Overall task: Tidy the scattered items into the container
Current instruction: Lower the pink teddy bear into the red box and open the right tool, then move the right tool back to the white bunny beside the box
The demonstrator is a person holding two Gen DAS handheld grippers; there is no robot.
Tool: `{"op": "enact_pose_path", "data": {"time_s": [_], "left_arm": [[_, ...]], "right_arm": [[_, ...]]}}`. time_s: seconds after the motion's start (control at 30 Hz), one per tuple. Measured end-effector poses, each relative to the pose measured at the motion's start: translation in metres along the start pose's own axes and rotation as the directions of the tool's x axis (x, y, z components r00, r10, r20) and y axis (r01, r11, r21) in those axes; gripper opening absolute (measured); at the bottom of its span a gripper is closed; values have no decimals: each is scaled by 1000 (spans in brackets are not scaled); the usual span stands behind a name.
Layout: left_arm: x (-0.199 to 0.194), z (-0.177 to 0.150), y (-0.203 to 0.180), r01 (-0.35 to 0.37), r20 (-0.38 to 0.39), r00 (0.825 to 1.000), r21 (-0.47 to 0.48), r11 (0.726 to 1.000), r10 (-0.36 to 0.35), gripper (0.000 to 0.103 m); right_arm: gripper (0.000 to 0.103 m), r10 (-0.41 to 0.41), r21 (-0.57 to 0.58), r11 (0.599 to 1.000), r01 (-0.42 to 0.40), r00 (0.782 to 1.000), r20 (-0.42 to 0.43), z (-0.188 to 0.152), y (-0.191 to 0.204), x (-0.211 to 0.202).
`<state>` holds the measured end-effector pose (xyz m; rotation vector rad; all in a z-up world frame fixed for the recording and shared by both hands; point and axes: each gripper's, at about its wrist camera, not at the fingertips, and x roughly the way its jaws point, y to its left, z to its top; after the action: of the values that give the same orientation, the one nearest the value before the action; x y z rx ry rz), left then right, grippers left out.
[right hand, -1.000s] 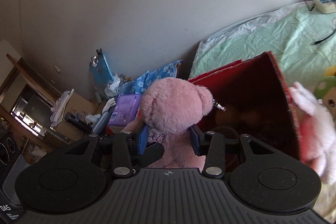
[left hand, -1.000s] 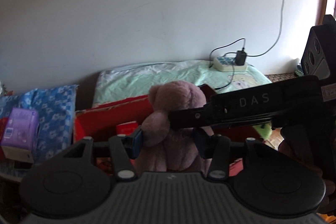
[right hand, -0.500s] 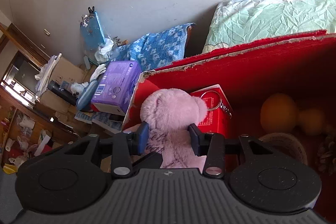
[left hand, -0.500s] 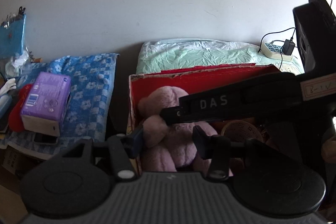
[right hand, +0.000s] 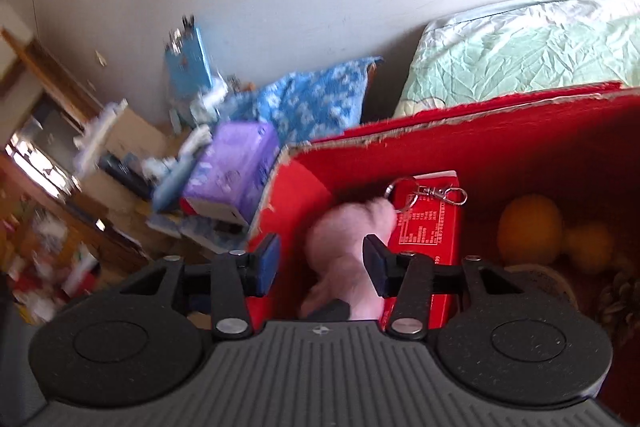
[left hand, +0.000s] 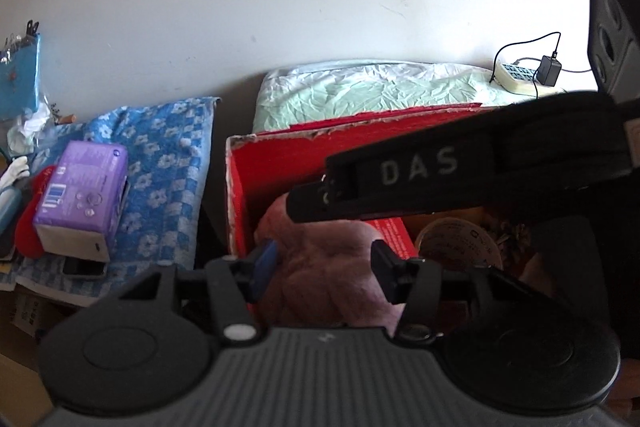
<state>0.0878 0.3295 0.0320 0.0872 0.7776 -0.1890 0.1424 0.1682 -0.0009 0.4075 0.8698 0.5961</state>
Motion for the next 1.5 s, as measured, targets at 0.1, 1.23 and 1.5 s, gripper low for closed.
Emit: {"op": "enact_pose_path", "data": {"time_s": [0.1, 1.23, 1.5], "left_arm": [[0, 3, -5, -18, -11, 1000, -1, 1000, 18, 55], [-46, 5, -181, 97, 22, 995, 87, 991, -99, 85], [-22, 8, -245, 97, -51, 994, 90, 991, -93, 85]], "right_arm": [[48, -38, -15, 999, 38, 999, 30, -3, 3, -13], [53, -295, 66, 956, 287, 932, 210, -60, -84, -194], [53, -338, 99, 941, 324, 923, 183, -59, -136, -227]]}}
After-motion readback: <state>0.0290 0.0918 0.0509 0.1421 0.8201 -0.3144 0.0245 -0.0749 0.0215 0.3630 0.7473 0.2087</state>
